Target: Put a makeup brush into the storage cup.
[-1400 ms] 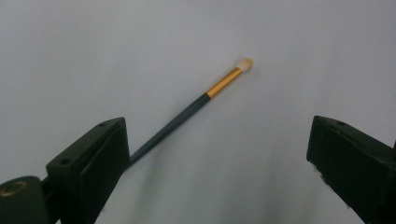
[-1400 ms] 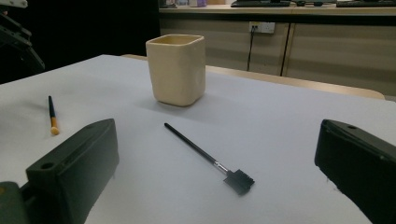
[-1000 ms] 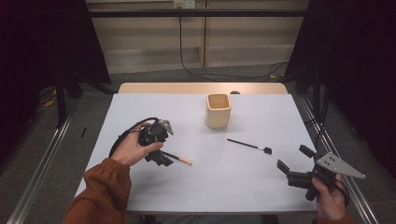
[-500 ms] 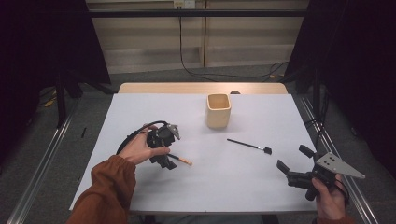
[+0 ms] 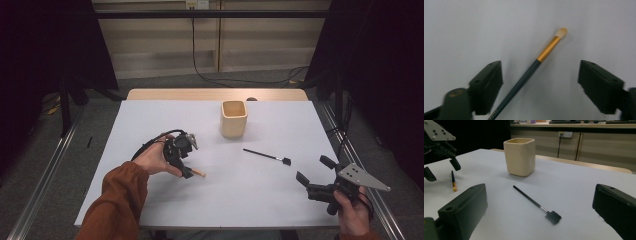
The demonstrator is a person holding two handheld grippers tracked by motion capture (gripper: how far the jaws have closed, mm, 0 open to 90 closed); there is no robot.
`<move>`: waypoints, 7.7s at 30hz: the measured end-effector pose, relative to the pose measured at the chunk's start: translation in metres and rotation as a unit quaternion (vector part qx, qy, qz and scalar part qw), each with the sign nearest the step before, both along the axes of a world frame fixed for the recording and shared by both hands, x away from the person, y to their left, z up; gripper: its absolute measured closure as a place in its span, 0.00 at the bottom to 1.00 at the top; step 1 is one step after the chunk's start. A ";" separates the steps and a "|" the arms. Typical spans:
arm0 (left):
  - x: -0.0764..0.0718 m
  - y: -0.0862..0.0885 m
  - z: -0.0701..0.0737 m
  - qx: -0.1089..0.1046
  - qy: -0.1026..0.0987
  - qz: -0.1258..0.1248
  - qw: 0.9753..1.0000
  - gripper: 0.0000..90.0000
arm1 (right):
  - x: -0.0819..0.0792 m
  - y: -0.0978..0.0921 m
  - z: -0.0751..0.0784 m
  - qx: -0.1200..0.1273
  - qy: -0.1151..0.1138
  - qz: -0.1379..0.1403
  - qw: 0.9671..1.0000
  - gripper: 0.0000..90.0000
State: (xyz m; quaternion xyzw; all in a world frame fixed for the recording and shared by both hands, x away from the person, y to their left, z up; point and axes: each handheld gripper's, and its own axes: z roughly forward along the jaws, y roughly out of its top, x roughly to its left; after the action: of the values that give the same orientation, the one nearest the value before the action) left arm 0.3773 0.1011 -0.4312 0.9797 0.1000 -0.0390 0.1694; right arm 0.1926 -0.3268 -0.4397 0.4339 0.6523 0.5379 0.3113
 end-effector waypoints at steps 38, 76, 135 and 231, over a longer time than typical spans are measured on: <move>0.013 -0.002 -0.015 0.064 -0.010 -0.064 0.996 0.81 | 0.000 0.000 0.000 0.002 0.001 0.002 1.000 0.00; 0.023 0.009 0.003 -0.004 0.037 0.044 0.998 0.93 | 0.000 0.001 -0.001 0.001 0.004 0.003 1.000 0.00; -0.013 0.055 0.024 -0.352 -0.093 0.177 0.914 0.93 | 0.001 0.001 -0.002 0.000 0.006 0.001 1.000 0.00; -0.070 -0.011 0.035 -0.468 -0.065 0.108 0.874 0.93 | 0.032 0.079 0.041 0.034 -0.021 0.174 0.984 0.00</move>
State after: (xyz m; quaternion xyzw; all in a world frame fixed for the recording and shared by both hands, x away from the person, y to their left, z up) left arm 0.3073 0.0905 -0.3961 0.7690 0.1643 0.0014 0.6178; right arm 0.2243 -0.2480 -0.3989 0.3125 0.6922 0.6151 0.2117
